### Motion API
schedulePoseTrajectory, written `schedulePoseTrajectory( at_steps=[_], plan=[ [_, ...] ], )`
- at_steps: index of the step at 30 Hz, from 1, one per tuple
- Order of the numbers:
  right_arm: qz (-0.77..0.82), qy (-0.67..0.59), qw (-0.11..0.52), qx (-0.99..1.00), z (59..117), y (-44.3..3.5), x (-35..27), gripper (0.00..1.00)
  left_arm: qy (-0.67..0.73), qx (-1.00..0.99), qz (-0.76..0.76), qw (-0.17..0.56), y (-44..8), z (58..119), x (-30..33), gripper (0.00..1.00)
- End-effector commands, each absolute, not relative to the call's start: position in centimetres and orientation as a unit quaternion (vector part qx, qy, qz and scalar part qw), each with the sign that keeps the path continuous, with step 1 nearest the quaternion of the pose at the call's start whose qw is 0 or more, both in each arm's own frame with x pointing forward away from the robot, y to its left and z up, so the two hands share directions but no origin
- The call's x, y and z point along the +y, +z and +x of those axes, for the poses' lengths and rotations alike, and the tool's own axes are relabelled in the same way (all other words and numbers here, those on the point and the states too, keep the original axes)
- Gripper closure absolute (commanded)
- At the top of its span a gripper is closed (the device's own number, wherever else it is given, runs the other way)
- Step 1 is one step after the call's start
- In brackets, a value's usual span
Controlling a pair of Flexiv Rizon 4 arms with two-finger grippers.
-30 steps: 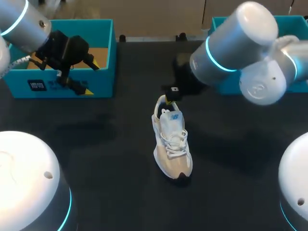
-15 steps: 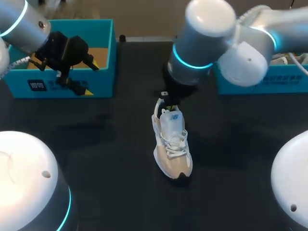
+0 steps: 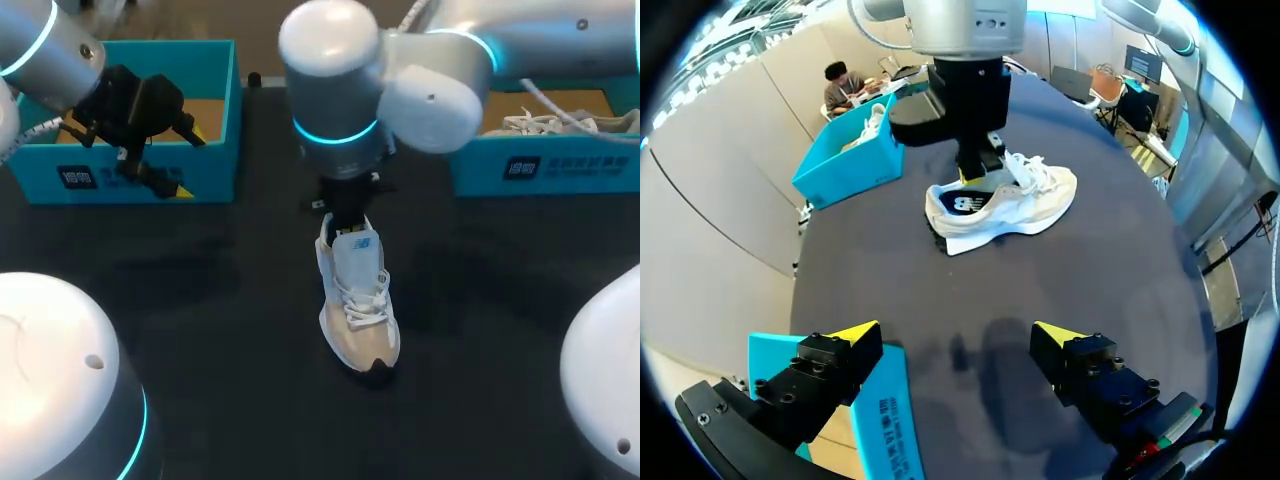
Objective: Take the shoe out of the shoebox, open the shoe tongue, remove and reinsert the insole, then place the shoe into the shoebox
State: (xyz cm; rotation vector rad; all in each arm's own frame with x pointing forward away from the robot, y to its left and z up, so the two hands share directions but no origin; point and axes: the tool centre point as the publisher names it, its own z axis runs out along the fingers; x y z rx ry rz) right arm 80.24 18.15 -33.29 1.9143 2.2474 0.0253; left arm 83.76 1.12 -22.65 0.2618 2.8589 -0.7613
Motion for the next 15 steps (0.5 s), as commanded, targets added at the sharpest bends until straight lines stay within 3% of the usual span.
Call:
schedulePoseTrajectory(
  at_steps=[1, 15],
  plan=[
    [0.647, 0.006, 0.094, 0.757, 80.4, -34.4, 18.6, 1.00, -0.253, 0.960, 0.087, 0.086, -22.6, 83.6, 1.1, 0.00],
    [0.657, -0.002, 0.061, 0.752, 79.9, -37.7, 18.3, 1.00, -0.253, 0.960, 0.087, 0.086, -22.6, 83.6, 1.1, 0.00]
  ],
)
